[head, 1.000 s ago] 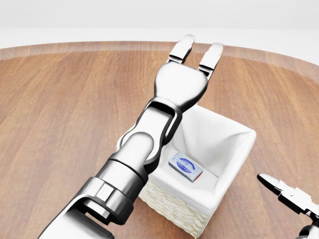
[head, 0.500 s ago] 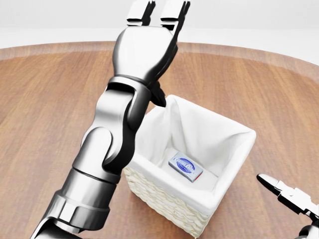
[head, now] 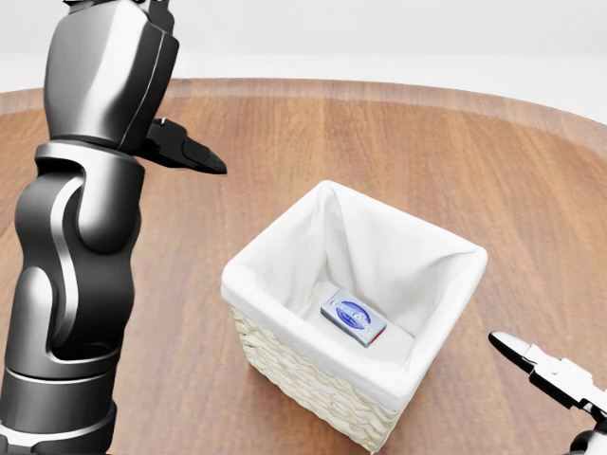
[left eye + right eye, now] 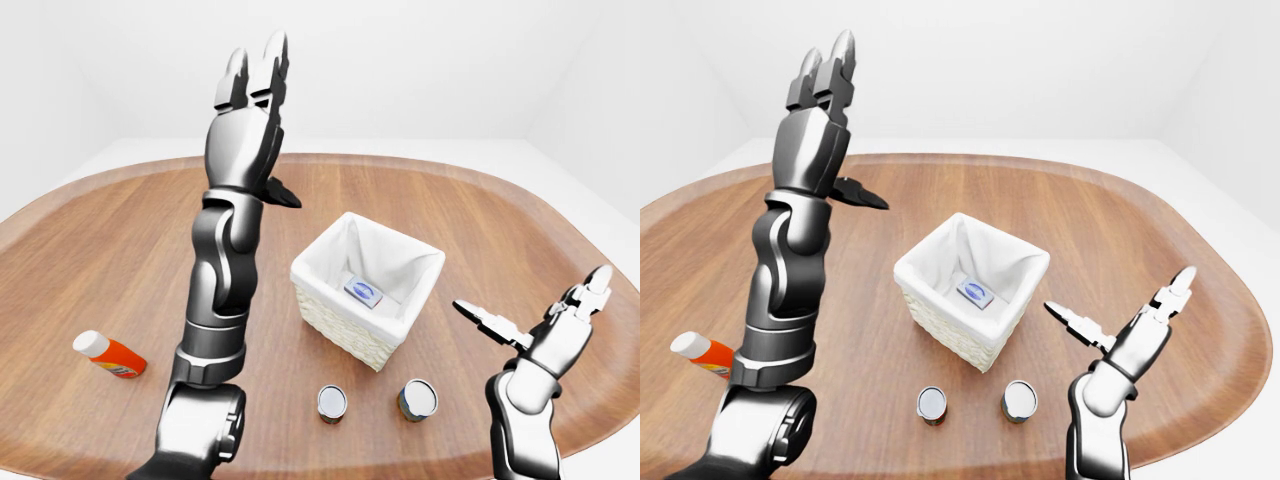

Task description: Pick up the alphabet soup and the cream cheese box, and put them in the basket.

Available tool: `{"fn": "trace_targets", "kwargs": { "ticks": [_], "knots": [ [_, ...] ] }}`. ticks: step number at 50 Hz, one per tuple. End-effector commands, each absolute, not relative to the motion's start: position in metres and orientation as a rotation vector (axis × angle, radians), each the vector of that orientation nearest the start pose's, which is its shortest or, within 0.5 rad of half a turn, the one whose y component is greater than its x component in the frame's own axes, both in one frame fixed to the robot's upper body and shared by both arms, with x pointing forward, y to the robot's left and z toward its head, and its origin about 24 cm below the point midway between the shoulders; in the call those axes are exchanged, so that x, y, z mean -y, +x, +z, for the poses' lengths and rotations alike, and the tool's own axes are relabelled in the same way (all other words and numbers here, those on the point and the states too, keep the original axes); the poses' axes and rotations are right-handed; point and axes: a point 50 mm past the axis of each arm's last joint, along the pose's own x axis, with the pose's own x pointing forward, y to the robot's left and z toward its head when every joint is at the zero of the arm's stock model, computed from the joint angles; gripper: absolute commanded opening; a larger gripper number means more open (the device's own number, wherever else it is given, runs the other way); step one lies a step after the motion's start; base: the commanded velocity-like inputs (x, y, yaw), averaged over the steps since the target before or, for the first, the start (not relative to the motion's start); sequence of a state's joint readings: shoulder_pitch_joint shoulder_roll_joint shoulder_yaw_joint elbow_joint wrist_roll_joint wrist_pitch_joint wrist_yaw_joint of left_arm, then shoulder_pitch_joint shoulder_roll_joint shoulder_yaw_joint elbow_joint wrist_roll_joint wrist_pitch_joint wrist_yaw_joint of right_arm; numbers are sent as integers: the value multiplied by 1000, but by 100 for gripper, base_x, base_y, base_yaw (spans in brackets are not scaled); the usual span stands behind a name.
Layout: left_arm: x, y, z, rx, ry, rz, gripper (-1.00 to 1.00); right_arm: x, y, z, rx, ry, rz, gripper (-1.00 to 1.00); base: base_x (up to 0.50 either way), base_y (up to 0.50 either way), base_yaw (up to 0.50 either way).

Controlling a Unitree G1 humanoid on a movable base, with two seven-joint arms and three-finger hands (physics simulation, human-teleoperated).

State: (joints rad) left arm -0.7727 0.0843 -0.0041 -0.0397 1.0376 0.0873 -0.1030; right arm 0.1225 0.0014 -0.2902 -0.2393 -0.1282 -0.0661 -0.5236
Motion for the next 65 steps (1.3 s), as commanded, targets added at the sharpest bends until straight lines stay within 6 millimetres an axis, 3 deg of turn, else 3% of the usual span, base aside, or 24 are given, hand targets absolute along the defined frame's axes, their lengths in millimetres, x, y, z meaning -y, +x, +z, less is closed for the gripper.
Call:
{"fn": "trace_targets", "kwargs": {
  "ticks": [1, 6, 14, 20, 39, 65],
  "knots": [
    [-162, 318, 288, 704, 999, 322, 100, 245, 200, 80, 223, -152, -840, 100, 0, 0, 0],
    [-189, 311, 296, 709, 993, 372, 100, 245, 200, 81, 225, -158, -840, 100, 0, 0, 0],
    [-212, 300, 295, 701, 986, 416, 100, 244, 200, 82, 226, -162, -839, 100, 0, 0, 0],
    [-226, 298, 291, 672, 1038, 472, 100, 244, 199, 84, 237, -161, -843, 100, 0, 0, 0],
    [-256, 297, 271, 582, 968, 523, 100, 245, 200, 81, 229, -165, -840, 100, 0, 0, 0],
    [-258, 296, 264, 568, 953, 528, 100, 245, 201, 81, 213, -162, -842, 100, 0, 0, 0]
  ]
}}
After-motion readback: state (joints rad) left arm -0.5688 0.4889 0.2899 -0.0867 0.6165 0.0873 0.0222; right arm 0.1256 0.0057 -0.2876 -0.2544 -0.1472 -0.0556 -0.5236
